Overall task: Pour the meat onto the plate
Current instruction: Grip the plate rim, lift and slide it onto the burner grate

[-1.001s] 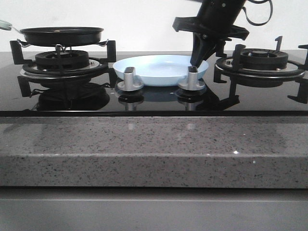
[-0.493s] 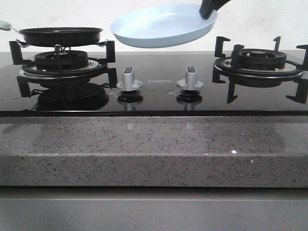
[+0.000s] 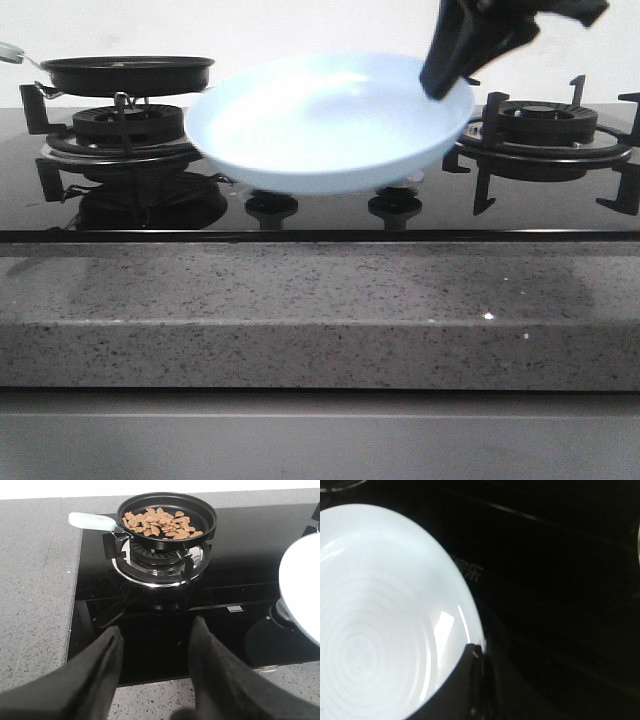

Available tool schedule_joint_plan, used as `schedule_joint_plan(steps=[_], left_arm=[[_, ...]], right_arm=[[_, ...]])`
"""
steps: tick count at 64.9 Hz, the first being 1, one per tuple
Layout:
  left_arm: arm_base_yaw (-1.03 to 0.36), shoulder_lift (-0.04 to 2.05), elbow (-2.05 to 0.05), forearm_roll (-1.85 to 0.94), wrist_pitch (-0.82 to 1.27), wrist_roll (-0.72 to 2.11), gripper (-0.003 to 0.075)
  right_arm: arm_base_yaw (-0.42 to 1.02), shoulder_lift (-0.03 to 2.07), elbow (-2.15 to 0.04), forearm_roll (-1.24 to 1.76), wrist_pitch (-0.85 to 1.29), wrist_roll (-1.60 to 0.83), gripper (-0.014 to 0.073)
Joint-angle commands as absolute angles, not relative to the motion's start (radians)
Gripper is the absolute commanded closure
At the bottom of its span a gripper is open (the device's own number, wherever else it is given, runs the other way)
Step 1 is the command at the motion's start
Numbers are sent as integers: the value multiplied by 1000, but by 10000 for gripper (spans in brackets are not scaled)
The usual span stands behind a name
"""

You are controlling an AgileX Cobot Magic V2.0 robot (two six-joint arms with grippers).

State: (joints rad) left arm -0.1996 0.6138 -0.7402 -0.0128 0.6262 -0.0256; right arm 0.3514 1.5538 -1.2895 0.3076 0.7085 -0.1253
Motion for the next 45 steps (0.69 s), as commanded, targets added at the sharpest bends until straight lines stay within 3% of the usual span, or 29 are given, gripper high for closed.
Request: schedule_joint_plan(steps=[1,39,45], left_arm=[[-206,621,-775,-21,554,-24,410],[-206,621,-775,-105,505,-24,409],[-206,623,-775,-92,509,-21,363]], right_arm=[[350,1522,-1293,334,632,-137,713],[350,1566,-1292,334,629,-137,713],[350,1566,-1292,334,629,-137,713]])
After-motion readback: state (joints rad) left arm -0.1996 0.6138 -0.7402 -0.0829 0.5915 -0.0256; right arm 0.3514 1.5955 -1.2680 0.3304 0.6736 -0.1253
